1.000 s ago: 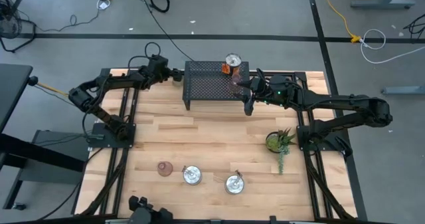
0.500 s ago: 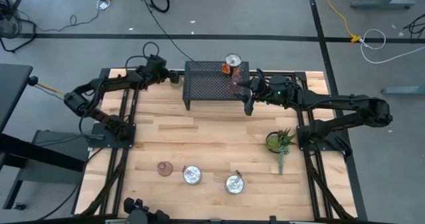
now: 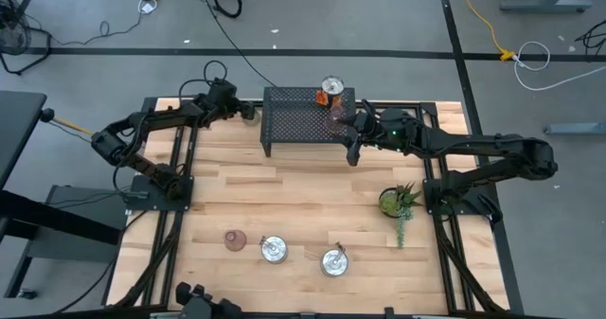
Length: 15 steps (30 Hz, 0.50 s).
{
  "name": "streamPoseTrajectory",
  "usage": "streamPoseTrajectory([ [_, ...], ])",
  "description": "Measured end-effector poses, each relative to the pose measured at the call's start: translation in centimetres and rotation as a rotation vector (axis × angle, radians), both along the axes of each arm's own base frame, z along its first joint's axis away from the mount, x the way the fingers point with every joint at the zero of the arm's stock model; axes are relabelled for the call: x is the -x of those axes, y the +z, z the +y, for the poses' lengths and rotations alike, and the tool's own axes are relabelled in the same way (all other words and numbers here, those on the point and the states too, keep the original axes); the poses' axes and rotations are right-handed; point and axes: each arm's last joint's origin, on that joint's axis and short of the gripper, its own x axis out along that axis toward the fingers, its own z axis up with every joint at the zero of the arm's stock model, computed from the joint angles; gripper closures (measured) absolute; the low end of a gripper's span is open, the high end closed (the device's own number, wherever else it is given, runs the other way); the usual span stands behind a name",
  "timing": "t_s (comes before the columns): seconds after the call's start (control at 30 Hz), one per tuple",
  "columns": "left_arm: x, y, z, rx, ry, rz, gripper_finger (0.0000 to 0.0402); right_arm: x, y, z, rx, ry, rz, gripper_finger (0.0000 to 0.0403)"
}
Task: Pick & Place candle stick holders
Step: Put the green candle holder on the shelf
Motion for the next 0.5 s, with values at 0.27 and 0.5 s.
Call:
streamPoseTrajectory([
  [0.27,-0.02,0.03,0.03,0.008,-0.016,-0.013,0.0266,-0.28,-0.36,-0.07,-0.003,0.0,0.013,0.0172],
  [0.5,-0.09,0.18,0.1,0.011,-0.022,-0.012,0.0333,-0.35,-0.36,-0.09,-0.002,0.0,0.008,0.0172],
])
